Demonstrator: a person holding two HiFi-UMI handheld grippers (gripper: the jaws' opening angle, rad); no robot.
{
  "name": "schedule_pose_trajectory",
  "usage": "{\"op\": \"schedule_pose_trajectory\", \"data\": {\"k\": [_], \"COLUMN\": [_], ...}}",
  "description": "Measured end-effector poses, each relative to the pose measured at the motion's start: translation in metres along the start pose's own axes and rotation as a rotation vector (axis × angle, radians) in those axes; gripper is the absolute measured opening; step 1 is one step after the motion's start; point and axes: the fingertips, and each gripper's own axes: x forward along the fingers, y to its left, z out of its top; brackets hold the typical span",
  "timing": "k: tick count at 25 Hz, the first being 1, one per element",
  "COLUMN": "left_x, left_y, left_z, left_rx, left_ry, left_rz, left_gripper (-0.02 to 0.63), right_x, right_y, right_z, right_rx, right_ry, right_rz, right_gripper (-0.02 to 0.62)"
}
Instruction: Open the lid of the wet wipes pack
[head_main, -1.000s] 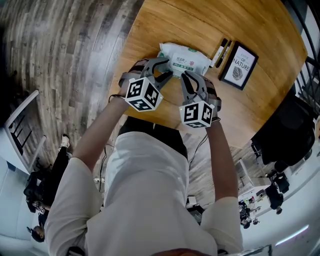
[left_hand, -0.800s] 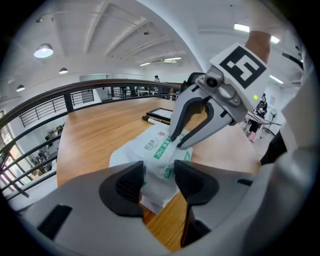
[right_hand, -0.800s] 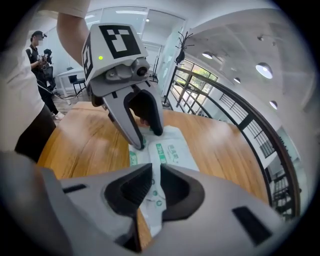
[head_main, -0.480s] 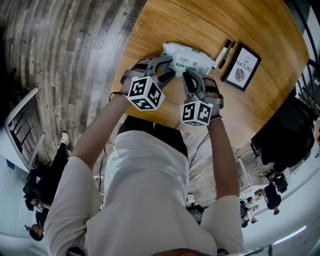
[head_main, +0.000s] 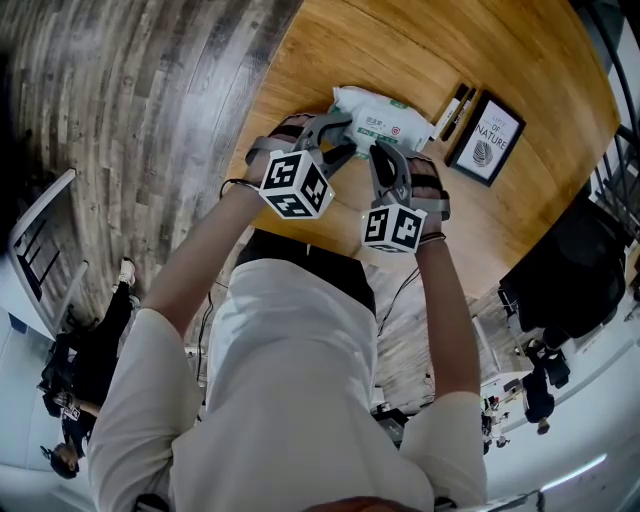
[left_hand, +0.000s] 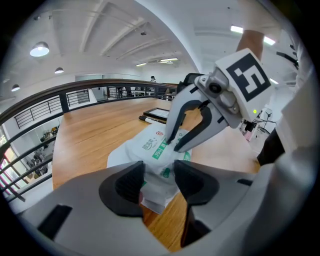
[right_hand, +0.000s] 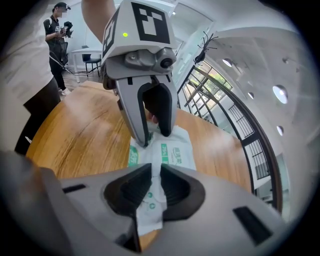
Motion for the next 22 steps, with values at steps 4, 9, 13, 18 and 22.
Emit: {"op": "schedule_pose_trajectory", "data": {"k": [4,9,13,18,22], "left_x": [0.0,0.002,0.002,0.001,0.001], "left_y": [0.0,-0.001,-0.002,-0.002,-0.001], "left_z": [0.0,-0.001,-0.002,-0.002,-0.002], "left_rx": [0.018,0.039,0.056,0.057,0.051], "left_ry": [0.003,-0.009,-0.005,-0.002,0.003], "left_rz": [0.001,0.007,0.01,0.01,0.007], "left_gripper": [0.189,0.189,0.192,0.192,0.19], "right_x": [0.0,0.0,-0.005,-0.012,-0.015], "right_y": [-0.003,-0.003,-0.007,-0.011,-0.014], "right_z": [0.001,0.001,0.003,0.008,0.009], "right_rx": [-0.004,0.002,0.027,0.069,0.096], "right_ry": [0.016,0.024,0.01,-0.003,-0.01], "right_rz": [-0.023,-0.007,0.01,0.009,0.014], "right_gripper": [0.046,0.046,0.046,0.046,0.046]}}
